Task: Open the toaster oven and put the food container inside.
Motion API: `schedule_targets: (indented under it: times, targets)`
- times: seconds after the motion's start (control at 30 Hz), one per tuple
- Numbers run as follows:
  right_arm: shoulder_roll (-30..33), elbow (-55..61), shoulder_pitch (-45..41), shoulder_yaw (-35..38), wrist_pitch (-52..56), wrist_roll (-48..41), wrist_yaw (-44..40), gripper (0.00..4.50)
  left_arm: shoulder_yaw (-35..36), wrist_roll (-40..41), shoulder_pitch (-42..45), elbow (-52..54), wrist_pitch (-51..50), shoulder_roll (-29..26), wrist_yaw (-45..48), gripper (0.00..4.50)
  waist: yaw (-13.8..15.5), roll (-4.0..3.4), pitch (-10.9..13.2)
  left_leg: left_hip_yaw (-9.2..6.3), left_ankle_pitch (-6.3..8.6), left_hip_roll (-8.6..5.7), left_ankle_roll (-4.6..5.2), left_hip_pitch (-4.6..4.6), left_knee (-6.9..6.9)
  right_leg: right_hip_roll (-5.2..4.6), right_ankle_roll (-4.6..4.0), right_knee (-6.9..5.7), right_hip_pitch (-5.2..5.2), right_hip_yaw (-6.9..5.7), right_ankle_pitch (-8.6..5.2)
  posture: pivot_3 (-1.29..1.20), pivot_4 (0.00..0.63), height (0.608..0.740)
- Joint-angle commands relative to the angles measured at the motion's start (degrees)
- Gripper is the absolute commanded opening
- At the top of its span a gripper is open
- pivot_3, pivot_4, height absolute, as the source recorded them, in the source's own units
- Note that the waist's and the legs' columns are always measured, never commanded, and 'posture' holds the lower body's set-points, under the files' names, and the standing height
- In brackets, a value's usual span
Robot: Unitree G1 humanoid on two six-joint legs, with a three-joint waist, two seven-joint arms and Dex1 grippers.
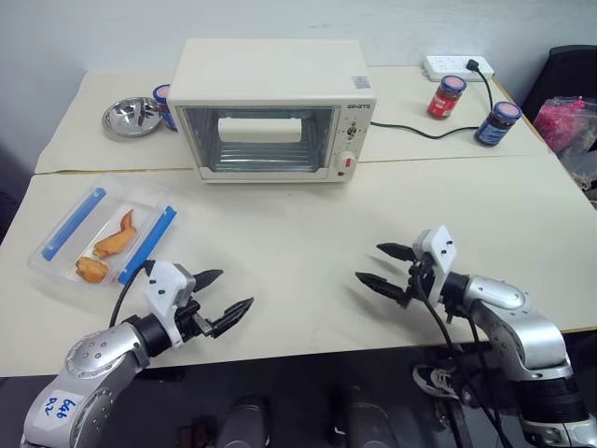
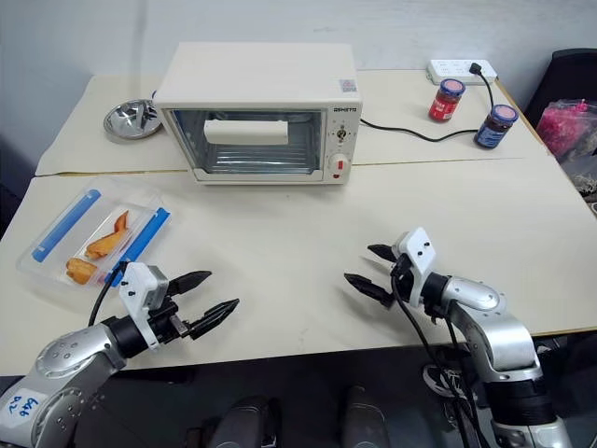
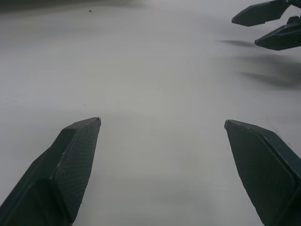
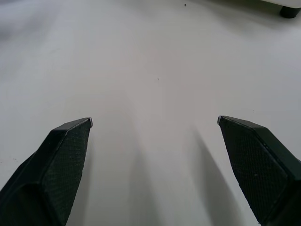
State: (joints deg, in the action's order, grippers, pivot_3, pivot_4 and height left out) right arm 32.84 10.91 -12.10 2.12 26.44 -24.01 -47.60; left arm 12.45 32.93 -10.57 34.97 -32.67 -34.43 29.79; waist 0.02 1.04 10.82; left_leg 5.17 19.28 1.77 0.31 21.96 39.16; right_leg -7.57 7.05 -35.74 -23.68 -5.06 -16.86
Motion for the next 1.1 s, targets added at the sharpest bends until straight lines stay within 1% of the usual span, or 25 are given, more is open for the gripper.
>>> schedule_targets:
  times: [0.03, 0.23, 0.37, 0.6, 0.67, 0.73, 0.83, 0.97, 1.1]
  targets:
    - [-0.18, 2.11, -1.05, -0.12, 0.01, -0.94, -0.32, 4.47, 0.81, -0.05, 0.58, 0.01, 0.57, 0.08, 0.25, 4.5, 0.0, 0.0, 0.0, 0.0, 0.0, 0.0, 0.0, 0.0, 0.0, 0.0, 0.0, 0.0, 0.0, 0.0, 0.0, 0.0, 0.15, 0.74]
    - [-0.08, 2.61, -1.45, -0.83, 0.05, -0.81, -0.34, 4.47, 1.57, 1.19, 1.18, -0.99, -1.14, 1.3, -1.11, 4.5, 0.0, 0.0, 0.0, 0.0, 0.0, -0.01, 0.0, 0.0, 0.0, 0.01, 0.0, 0.0, 0.0, 0.0, 0.0, 0.0, 0.15, 0.74]
    - [-0.05, 2.84, -1.35, -1.12, 0.03, -0.89, -0.26, 4.47, 1.24, -0.08, 0.85, -1.26, -0.26, 1.33, -0.99, 4.5, 0.01, 0.0, 0.0, 0.0, 0.0, 0.0, 0.0, 0.0, 0.0, 0.0, 0.0, 0.0, 0.0, 0.0, 0.0, 0.0, 0.15, 0.74]
    - [-0.4, 2.52, -1.71, -1.37, 1.06, -0.91, 0.63, 4.47, 1.22, 0.23, 0.93, -1.33, -0.47, 1.62, -0.3, 4.5, -0.01, 0.0, 0.0, 0.0, 0.0, 0.0, 0.0, 0.0, 0.01, 0.0, 0.0, 0.01, 0.0, 0.0, 0.0, 0.0, 0.15, 0.74]
    - [-0.27, 2.46, -1.98, -1.52, 1.41, -0.92, 0.63, 4.47, 1.73, 1.37, 0.73, -0.54, -1.43, 1.15, 0.26, 4.5, 0.0, 0.0, 0.0, 0.0, 0.0, 0.0, 0.0, 0.0, 0.0, 0.0, 0.0, 0.01, 0.0, 0.0, 0.0, 0.0, 0.15, 0.74]
    - [-0.19, 2.38, -2.86, -1.68, 2.24, -1.2, 0.63, 4.47, 3.48, 5.33, 0.9, 1.22, -3.45, 0.03, 1.91, 4.5, -0.04, 0.0, 0.0, 0.0, 0.0, 0.0, 0.0, 0.0, 0.01, 0.0, 0.0, 0.0, 0.0, 0.01, 0.0, 0.0, 0.15, 0.74]
    - [-0.28, 0.87, -6.13, -2.33, 5.02, -0.54, 1.88, 4.47, 8.24, 15.14, 3.0, 3.42, -7.61, -3.29, 4.74, 4.5, -0.12, 0.0, 0.0, -0.03, 0.0, 0.05, 0.0, 0.0, 0.03, 0.0, 0.0, -0.03, -0.01, 0.02, 0.0, 0.0, 0.15, 0.74]
    - [-1.37, -1.53, -12.47, -2.37, 7.76, -2.62, 0.26, 4.47, 14.68, 23.83, 6.81, 2.02, -11.87, -12.79, 11.34, 4.5, -0.19, 0.0, 0.0, -0.14, 0.0, 0.05, -0.01, -0.03, 0.06, 0.01, -0.03, -0.08, -0.01, 0.05, -0.01, 0.0, 0.15, 0.74]
    - [-3.94, -6.95, -21.6, -3.04, 8.02, -3.15, -1.27, 4.47, 19.82, 29.95, 14.13, -4.19, -15.14, -22.42, 17.02, 4.5, -0.27, -0.02, 0.01, -0.07, -0.01, -0.02, -0.01, -0.01, 0.05, 0.04, -0.03, -0.06, -0.02, 0.02, -0.02, 0.0, 0.15, 0.74]
